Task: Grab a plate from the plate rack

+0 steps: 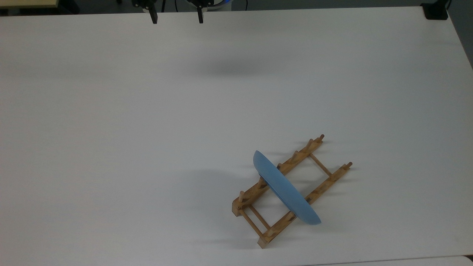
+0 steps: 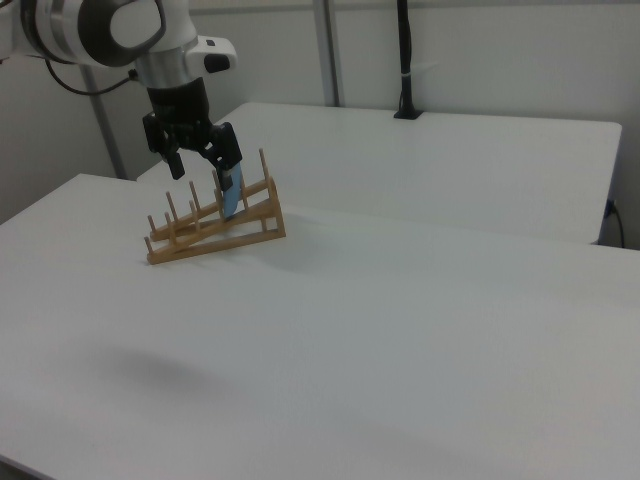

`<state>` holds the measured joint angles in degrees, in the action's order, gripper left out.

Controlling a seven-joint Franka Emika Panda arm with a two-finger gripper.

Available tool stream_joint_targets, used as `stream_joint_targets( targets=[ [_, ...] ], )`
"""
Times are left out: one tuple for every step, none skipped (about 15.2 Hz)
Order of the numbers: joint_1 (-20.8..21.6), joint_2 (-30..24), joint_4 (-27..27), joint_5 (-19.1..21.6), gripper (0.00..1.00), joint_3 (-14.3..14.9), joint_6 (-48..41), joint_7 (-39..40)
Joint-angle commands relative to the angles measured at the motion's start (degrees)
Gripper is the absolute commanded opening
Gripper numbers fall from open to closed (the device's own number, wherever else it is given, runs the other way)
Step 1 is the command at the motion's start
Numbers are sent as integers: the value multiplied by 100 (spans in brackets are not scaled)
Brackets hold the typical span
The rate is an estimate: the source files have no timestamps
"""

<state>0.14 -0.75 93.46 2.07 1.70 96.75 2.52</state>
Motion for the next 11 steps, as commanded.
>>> stream_joint_targets(
  targets=[
    [64,-57,110,109,100,-3,90,47],
    [56,-57,102,100,100,-3,98,47],
    [47,-48,102,100,100,-3,125,47],
    [47,-48,93,100,100,5,125,55],
    [47,-39,93,100,100,-3,125,47],
    [47,-39,93,100,100,-3,125,55],
    [47,-48,93,100,100,-3,125,47],
    [47,-39,102,100,100,5,133,47],
    [47,-30,93,100,100,-3,142,47],
    [39,-30,84,92,100,-3,142,47],
    [30,-39,84,100,100,-3,134,47]
  ],
)
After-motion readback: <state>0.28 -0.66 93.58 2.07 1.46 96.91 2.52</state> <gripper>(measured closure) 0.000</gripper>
